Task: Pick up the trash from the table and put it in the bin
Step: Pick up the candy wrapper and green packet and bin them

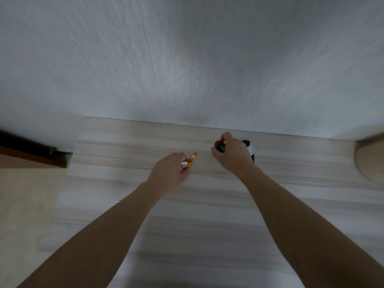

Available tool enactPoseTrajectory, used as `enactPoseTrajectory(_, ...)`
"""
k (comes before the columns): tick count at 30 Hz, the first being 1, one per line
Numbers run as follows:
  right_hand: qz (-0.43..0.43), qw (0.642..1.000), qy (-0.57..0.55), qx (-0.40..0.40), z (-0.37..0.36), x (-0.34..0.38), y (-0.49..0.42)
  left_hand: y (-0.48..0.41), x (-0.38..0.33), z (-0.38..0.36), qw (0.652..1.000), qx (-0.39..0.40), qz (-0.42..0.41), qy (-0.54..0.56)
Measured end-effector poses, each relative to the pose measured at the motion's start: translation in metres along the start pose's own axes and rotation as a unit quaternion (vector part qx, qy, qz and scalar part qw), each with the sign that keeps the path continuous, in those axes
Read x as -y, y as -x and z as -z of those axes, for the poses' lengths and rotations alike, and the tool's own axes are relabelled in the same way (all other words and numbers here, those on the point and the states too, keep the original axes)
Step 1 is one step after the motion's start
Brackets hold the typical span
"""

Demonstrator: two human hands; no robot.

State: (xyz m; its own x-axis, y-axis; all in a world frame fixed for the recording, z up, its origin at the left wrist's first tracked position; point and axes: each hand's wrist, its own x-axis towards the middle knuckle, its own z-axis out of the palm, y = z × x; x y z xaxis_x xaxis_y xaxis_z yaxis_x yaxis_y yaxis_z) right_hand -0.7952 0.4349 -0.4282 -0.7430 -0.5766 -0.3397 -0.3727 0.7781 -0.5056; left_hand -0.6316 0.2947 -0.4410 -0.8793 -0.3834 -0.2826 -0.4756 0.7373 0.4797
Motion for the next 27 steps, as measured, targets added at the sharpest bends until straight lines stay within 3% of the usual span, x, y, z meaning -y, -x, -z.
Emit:
enactPoseTrajectory(15,0.016,0.994,-0.008,-0.112,0.066,-0.018,0.133,0.079,-0.082,0.028,0.997,-0.047,-0.056,0.003)
enactPoseTrajectory(27,-0.054,0.977,0.013,-0.206,0.089,-0.038,0.275,0.134,-0.136,0.024,0.979,-0.051,-0.196,0.033)
